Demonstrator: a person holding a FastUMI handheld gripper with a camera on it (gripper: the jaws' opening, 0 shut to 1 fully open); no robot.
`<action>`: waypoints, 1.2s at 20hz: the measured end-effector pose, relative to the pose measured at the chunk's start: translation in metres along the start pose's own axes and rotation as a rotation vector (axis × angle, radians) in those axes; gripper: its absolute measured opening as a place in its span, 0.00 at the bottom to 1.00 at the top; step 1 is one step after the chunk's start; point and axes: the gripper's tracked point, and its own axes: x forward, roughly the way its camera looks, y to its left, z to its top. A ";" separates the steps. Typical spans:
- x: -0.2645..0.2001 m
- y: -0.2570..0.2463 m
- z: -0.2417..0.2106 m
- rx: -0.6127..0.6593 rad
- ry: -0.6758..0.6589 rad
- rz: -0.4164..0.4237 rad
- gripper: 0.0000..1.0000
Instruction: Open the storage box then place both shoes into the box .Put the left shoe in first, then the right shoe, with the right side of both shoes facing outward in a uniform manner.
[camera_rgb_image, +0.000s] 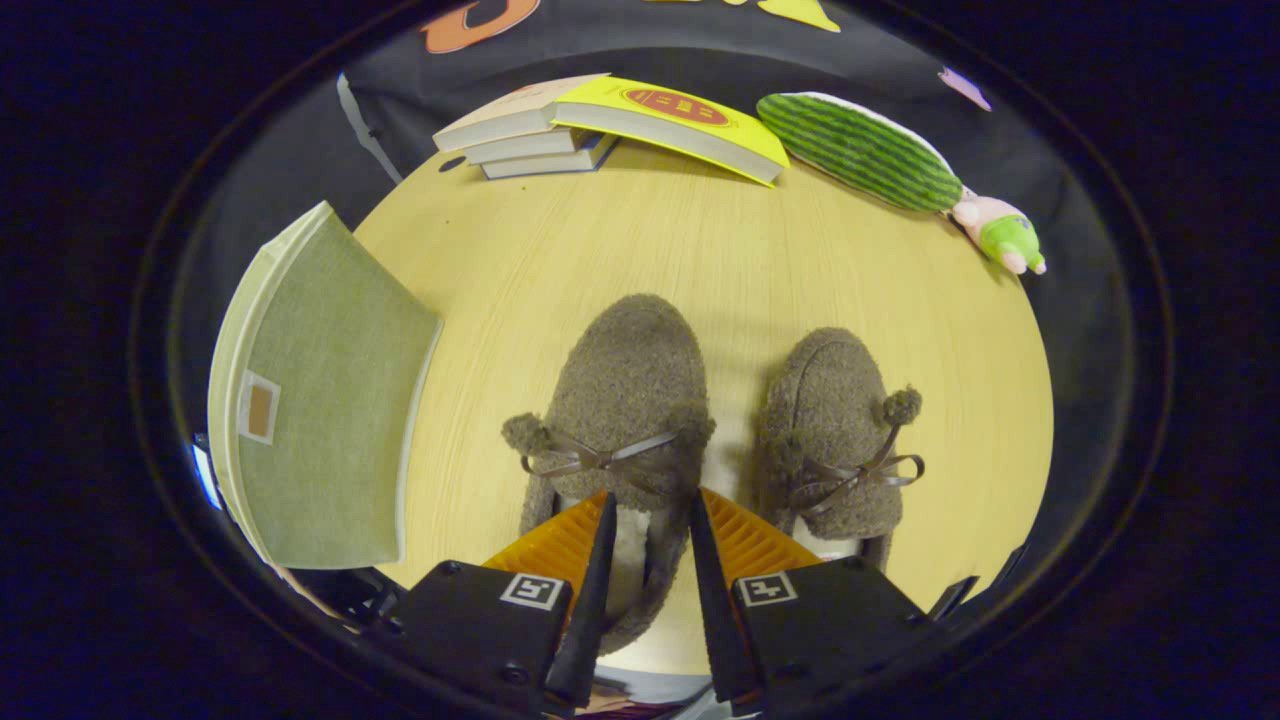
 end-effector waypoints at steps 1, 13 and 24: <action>-0.001 -0.002 -0.006 -0.006 0.017 -0.018 0.47; 0.001 0.005 0.002 0.166 0.024 0.066 0.06; -0.092 0.048 0.030 0.167 -0.054 0.125 0.06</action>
